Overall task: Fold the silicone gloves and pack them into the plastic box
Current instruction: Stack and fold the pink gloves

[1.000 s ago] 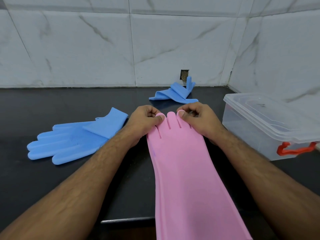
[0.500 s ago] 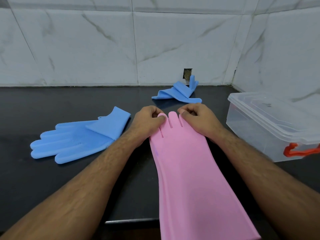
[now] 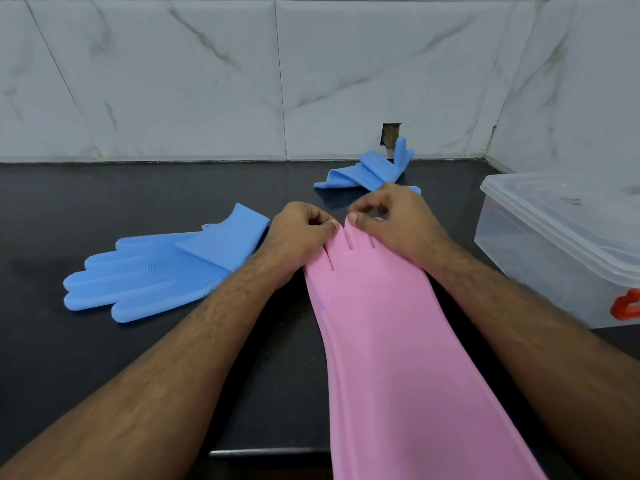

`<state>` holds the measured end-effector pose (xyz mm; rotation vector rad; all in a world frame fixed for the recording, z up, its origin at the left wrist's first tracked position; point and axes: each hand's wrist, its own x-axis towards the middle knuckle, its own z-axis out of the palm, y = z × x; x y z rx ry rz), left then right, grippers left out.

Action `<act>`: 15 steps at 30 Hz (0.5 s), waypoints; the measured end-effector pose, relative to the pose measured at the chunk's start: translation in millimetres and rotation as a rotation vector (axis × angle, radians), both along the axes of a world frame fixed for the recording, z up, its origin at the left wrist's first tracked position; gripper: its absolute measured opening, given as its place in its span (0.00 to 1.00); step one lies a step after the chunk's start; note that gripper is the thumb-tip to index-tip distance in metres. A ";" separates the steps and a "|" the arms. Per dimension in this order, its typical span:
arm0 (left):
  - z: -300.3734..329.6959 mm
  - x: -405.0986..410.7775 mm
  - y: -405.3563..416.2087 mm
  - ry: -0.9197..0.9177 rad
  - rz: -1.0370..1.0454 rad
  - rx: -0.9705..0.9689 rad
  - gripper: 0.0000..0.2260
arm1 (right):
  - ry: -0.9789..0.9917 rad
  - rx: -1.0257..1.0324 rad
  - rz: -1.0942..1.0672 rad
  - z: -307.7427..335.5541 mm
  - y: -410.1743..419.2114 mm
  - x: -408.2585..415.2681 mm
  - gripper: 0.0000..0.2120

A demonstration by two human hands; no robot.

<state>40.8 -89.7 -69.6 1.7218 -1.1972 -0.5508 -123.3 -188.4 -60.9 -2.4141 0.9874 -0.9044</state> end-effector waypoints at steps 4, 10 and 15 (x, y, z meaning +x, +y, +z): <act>-0.7 0.4 -1.1 -0.017 -0.008 0.010 0.06 | 0.060 0.130 0.003 -1.6 -1.7 -4.0 0.06; -3.4 0.5 -1.4 -0.065 -0.005 -0.016 0.06 | 0.027 0.165 -0.159 10.5 2.7 -33.9 0.23; -2.8 -1.9 -0.4 -0.175 0.002 -0.038 0.05 | 0.134 0.259 -0.183 10.2 8.2 -54.9 0.24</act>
